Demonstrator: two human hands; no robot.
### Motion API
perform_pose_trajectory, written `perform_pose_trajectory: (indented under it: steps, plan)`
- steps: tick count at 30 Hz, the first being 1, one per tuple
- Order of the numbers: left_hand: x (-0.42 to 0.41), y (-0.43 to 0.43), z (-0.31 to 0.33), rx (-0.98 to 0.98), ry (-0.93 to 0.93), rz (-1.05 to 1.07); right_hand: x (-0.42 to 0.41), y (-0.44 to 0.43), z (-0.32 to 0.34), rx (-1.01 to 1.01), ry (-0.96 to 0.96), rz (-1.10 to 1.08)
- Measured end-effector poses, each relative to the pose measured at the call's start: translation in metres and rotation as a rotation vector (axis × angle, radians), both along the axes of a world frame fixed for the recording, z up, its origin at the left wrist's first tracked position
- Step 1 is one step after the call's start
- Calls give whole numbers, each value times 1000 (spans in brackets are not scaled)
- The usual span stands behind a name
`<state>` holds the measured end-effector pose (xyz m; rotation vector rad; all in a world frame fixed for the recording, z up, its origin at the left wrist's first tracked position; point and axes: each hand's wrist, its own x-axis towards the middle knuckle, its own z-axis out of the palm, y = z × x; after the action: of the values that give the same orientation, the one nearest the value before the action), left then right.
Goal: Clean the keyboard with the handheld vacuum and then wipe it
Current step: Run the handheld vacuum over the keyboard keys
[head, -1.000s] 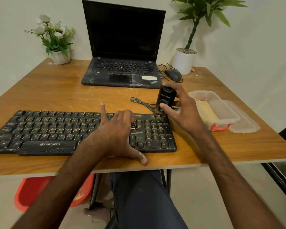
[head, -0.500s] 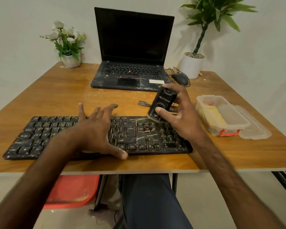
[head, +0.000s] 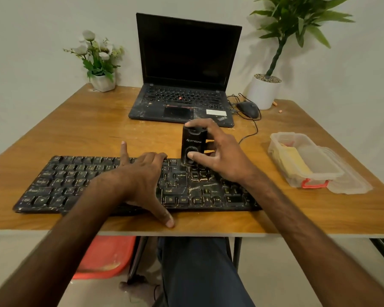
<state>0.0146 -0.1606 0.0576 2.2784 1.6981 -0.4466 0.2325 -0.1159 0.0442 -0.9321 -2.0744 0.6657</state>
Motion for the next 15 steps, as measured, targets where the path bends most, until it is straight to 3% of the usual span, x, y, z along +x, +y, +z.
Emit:
perform_pose_trajectory:
  steps: [8,11,15]
  plan:
    - [6,1,3,-4,119,-6,30,7,9,-16,-120,-27]
    - [10,1,4,4,150,-13,51,8,10,-23,-79,-82]
    - [17,2,6,29,204,-22,25,5,4,-32,-34,6]
